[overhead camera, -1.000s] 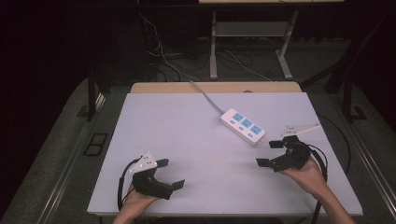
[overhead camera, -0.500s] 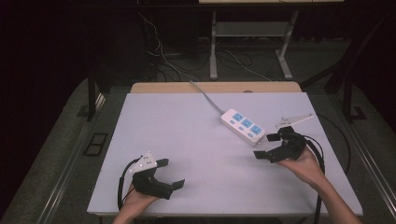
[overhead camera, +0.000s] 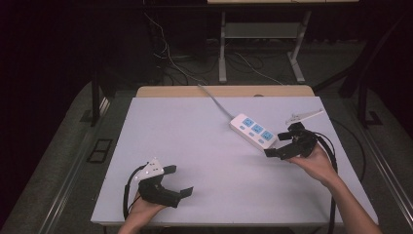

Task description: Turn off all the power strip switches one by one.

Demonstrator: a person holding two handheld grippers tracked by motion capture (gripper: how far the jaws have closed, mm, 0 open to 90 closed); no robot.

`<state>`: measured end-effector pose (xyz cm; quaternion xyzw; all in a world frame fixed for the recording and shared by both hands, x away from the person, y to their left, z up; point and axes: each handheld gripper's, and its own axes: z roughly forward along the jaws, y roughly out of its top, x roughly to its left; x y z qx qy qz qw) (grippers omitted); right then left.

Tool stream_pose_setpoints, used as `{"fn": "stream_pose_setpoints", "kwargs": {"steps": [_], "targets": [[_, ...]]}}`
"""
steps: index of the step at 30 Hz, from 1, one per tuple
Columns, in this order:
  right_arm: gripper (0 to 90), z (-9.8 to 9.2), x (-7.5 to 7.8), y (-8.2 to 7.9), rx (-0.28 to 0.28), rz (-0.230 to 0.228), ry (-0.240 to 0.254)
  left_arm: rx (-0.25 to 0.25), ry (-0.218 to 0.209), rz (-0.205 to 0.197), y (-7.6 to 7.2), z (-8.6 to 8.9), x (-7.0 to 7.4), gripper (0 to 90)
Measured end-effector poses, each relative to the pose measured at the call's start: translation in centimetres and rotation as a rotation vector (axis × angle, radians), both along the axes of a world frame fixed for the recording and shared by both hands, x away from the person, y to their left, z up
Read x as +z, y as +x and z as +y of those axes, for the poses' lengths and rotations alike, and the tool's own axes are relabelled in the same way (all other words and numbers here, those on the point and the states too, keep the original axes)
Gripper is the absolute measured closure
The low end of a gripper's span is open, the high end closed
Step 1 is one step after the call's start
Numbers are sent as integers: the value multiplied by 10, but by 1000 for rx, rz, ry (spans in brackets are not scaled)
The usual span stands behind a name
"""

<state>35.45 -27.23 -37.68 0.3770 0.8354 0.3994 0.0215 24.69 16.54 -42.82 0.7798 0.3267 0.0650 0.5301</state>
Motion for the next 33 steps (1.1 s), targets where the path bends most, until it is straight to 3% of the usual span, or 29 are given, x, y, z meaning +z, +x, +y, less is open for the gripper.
{"fn": "stream_pose_setpoints", "kwargs": {"steps": [8,15,27,31,33], "targets": [[7,2,4,13,8,5,-8,17,-34,-9,-1,-2,2,0],[7,7,7,25,13,11,-53,8,-26,-39,-3,-5,2,0],[7,17,5,47,21,20,-107,7,-22,-42,-2,-3,1,0],[137,16,3,51,28,3,-118,8,-24,-40,-2,-3,1,0],[195,16,2,52,0,-22,-149,9,-20,-40,-2,-3,1,0]]}}
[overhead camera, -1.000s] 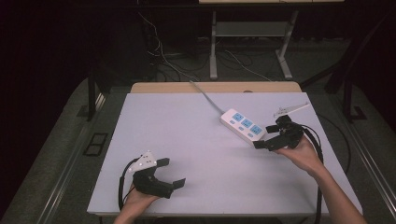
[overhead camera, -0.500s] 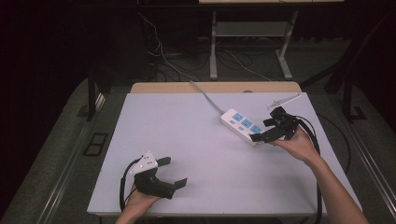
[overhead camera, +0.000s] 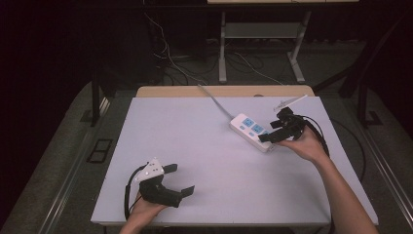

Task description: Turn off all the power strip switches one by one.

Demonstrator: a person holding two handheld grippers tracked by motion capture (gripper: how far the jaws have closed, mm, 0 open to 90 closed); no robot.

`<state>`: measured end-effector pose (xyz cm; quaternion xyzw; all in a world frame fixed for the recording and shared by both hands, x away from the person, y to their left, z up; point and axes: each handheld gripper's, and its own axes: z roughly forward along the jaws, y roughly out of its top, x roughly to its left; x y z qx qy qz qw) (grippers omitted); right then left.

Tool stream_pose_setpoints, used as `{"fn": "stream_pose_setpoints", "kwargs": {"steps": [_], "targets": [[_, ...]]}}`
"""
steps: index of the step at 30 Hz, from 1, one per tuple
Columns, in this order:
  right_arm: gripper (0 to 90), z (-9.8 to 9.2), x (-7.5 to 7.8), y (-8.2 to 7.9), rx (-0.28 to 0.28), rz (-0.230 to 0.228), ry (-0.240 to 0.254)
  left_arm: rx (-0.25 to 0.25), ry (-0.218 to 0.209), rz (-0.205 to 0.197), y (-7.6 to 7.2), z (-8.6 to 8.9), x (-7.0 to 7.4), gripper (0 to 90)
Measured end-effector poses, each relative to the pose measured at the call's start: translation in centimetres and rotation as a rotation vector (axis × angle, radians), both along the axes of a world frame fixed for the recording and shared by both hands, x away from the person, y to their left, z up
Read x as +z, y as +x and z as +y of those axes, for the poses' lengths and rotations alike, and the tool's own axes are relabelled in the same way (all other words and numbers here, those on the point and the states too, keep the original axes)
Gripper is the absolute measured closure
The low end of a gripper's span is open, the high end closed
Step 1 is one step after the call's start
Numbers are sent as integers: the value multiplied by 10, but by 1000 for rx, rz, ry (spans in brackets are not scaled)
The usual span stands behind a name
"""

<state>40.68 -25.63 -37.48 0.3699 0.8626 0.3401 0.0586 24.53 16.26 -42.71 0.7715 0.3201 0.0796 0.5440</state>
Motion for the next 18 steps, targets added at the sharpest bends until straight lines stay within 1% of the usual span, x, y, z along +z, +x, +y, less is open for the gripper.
{"fn": "stream_pose_setpoints", "kwargs": {"steps": [2,3,5,7,10,13,18], "targets": [[257,-2,-2,2,-12,3,1,1,1,1,0,0,0,0],[293,-2,-3,4,-21,6,-7,1,1,1,0,0,0,0],[366,-4,-6,6,-36,17,-10,4,1,-2,1,1,0,0],[436,-5,-7,8,-38,24,-12,6,4,-2,1,1,0,0],[533,-7,-9,9,-31,36,-3,12,6,-1,1,2,0,0],[624,-8,-10,11,-19,68,26,12,7,-2,1,2,0,0],[795,-6,-15,14,20,111,51,13,6,-3,1,2,0,0]]}}
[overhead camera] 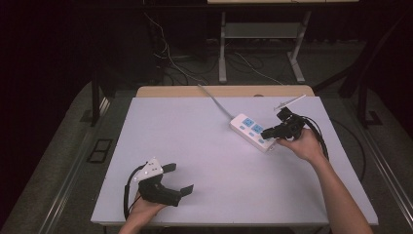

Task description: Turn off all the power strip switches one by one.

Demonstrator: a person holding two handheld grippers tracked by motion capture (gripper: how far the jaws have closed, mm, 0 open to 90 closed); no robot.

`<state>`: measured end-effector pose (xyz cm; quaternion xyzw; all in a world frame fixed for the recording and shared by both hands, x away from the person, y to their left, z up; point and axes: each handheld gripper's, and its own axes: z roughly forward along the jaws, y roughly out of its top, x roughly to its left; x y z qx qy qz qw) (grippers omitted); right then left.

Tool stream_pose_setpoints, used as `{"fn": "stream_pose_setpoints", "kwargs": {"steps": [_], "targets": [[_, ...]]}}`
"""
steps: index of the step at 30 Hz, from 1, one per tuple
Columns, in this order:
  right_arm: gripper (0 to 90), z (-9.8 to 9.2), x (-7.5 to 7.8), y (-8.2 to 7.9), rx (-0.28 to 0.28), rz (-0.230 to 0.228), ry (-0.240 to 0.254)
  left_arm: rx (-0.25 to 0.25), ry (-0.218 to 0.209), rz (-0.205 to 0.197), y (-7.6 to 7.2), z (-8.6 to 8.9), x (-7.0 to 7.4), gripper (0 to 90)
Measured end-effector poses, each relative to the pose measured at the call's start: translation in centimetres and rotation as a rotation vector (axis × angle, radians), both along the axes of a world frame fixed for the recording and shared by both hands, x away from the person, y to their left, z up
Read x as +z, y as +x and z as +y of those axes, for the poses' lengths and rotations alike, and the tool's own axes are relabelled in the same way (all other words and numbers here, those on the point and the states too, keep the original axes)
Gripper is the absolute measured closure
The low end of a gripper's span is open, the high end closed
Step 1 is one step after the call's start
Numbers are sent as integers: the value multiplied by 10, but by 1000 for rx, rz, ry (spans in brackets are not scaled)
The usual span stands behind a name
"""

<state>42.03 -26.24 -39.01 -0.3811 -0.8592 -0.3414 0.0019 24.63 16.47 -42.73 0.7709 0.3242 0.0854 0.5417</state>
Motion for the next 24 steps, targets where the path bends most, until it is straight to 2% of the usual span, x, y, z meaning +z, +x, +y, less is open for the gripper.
{"fn": "stream_pose_setpoints", "kwargs": {"steps": [3,5,11,20,24], "targets": [[879,1,-3,2,13,19,21,0,3,-1,0,0,0,0],[897,2,-6,4,6,23,17,0,5,-1,0,0,0,0],[898,3,-15,9,-2,48,12,-4,8,1,0,0,0,0],[898,7,-22,10,1,47,3,-7,8,-1,0,0,0,0],[898,7,-25,9,-3,30,-9,-10,10,-1,1,0,-1,0]]}}
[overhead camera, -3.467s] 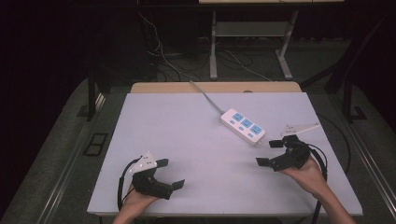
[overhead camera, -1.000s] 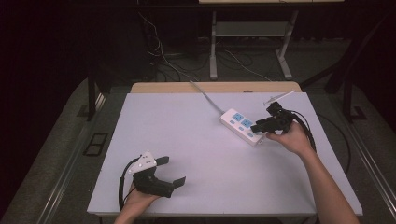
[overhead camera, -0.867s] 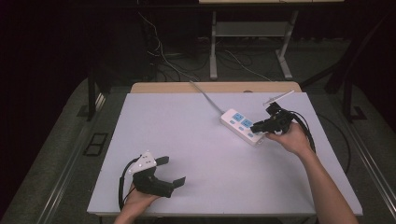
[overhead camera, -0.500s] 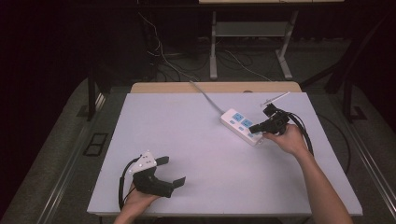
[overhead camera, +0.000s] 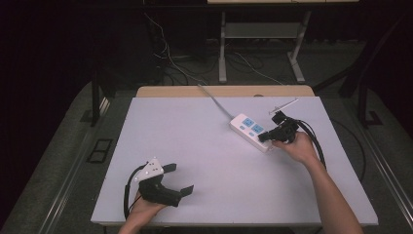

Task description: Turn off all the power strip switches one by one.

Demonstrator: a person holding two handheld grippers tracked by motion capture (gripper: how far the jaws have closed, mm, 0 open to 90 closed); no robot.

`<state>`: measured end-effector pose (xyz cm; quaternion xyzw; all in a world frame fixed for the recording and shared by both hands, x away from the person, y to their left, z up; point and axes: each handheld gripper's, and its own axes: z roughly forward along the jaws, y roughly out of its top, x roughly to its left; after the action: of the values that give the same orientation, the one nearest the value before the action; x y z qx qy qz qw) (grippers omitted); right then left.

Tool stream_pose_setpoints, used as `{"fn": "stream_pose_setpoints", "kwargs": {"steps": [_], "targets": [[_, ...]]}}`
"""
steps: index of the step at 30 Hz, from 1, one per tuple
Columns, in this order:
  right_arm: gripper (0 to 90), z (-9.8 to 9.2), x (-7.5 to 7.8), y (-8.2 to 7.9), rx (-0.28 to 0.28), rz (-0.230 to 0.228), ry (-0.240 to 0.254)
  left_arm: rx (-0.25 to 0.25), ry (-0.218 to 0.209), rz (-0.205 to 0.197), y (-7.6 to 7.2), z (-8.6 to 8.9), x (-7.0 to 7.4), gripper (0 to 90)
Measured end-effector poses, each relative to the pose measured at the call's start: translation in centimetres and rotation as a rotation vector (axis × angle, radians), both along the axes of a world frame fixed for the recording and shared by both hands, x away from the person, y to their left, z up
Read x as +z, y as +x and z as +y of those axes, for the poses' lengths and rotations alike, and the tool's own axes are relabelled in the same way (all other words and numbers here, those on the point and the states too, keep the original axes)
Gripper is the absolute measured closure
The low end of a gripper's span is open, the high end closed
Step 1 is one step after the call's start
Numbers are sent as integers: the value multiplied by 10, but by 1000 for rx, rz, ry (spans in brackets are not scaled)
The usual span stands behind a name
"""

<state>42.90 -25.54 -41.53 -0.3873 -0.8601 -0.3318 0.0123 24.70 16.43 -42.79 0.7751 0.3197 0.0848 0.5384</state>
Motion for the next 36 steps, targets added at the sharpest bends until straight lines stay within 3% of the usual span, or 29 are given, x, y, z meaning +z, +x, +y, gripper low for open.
{"fn": "stream_pose_setpoints", "kwargs": {"steps": [14,18,30,36], "targets": [[900,-1,-2,-6,0,-61,-4,-10,11,6,0,-2,-1,0],[900,-4,-4,-7,-10,-44,26,-14,11,6,1,-2,-1,0],[900,0,-3,-8,11,-58,-9,-22,20,8,0,-3,-2,0],[900,-3,-4,-6,-1,-43,18,-19,16,9,1,-2,-2,0]]}}
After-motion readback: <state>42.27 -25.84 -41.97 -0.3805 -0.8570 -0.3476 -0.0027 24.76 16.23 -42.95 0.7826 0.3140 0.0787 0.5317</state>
